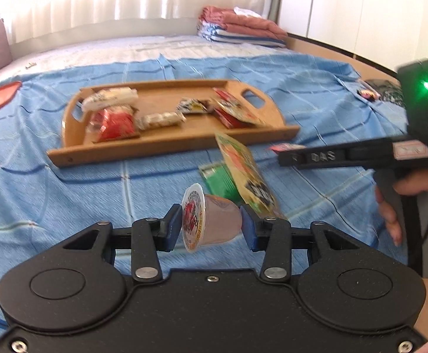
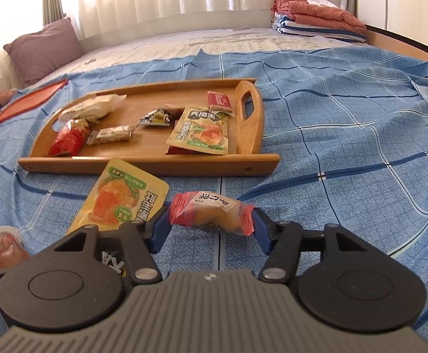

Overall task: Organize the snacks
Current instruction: 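Grasp the orange jelly cup with the left tool while the right tool grasps the pink-wrapped snack, then carry both snacks over the wooden tray and open both tools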

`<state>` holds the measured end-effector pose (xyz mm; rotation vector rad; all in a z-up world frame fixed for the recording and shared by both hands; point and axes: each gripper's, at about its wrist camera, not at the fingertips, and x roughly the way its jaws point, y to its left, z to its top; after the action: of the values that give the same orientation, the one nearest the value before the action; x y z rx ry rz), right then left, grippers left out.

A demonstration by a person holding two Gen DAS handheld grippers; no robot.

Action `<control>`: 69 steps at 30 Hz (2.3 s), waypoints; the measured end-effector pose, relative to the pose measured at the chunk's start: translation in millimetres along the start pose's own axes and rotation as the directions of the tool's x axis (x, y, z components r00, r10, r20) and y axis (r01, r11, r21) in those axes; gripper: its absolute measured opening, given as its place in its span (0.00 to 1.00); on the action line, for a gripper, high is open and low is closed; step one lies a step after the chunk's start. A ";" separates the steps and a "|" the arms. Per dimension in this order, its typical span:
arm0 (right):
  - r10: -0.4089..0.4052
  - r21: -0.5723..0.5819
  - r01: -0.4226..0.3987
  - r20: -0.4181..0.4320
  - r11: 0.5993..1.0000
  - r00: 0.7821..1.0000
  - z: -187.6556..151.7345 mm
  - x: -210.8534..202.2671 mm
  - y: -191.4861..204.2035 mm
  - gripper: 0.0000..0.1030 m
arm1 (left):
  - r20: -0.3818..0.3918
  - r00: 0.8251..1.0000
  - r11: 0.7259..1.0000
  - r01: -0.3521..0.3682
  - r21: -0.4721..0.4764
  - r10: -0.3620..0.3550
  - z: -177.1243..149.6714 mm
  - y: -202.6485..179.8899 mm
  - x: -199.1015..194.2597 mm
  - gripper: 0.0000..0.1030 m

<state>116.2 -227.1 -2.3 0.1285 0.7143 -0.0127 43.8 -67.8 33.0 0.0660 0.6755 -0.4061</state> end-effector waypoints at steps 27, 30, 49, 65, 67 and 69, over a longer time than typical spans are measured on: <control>0.034 0.103 -0.044 0.103 0.994 0.994 89.9 4.0 -7.5 0.56 | 0.106 0.989 0.991 -0.089 -0.100 0.100 129.6 81.9 41.8 0.39; 0.049 0.113 -0.060 0.102 0.992 0.994 112.0 20.9 -7.3 0.56 | 0.096 0.991 0.989 -0.081 -0.120 0.092 154.1 88.7 63.5 0.39; 0.057 0.115 -0.051 -0.051 0.992 0.997 168.9 158.4 13.6 0.56 | -0.025 0.995 0.989 -0.101 -0.110 0.099 176.5 93.0 209.1 0.40; 0.080 0.091 -0.074 -0.069 0.993 0.994 156.3 180.5 16.7 0.57 | -0.047 0.992 0.990 -0.119 -0.081 0.115 161.9 93.6 233.6 0.40; 0.087 0.092 -0.081 -0.064 0.992 0.994 156.8 180.9 16.6 0.57 | -0.049 0.992 0.990 -0.118 -0.082 0.114 161.4 93.6 234.1 0.40; 0.112 0.108 -0.106 -0.054 0.989 0.992 156.9 180.3 15.8 0.57 | -0.051 0.992 0.990 -0.118 -0.083 0.114 160.3 94.6 234.8 0.40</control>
<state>355.7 -224.8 -1.0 0.2692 0.7657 0.0583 341.2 -91.9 6.0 0.0328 0.7302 -0.2643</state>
